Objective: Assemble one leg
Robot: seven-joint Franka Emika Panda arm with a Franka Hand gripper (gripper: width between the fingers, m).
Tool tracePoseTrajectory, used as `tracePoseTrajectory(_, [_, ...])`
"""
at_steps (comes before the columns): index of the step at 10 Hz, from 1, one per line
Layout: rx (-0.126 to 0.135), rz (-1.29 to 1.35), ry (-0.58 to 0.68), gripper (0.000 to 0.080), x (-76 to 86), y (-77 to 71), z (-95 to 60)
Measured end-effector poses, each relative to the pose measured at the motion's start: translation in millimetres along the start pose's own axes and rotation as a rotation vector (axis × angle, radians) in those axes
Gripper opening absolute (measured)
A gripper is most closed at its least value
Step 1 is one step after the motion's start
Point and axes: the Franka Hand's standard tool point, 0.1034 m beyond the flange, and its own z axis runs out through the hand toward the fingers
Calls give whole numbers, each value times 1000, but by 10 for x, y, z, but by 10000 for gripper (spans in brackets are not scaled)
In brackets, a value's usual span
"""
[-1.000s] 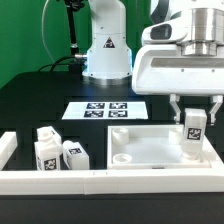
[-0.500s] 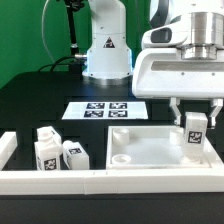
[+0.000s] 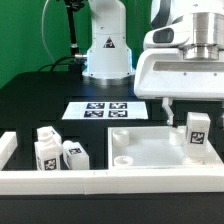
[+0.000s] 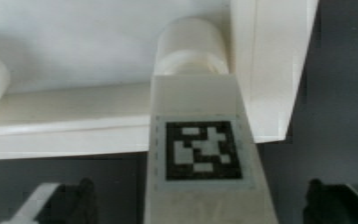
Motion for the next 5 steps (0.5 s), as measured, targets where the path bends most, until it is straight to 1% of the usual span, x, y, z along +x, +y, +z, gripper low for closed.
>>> tracePoseTrajectory(1, [-5,12,-44,644,19,68,-24])
tracePoseTrajectory(2, [-11,31,-119,644,68,87,-55])
tracePoseTrajectory(3, [-24,46,-239,649,135,109,-85])
tracePoseTrajectory(4, [-28,63,-325,649,227,188,-95])
tracePoseTrajectory(5, [-32,92,-394,649,237,227,-104])
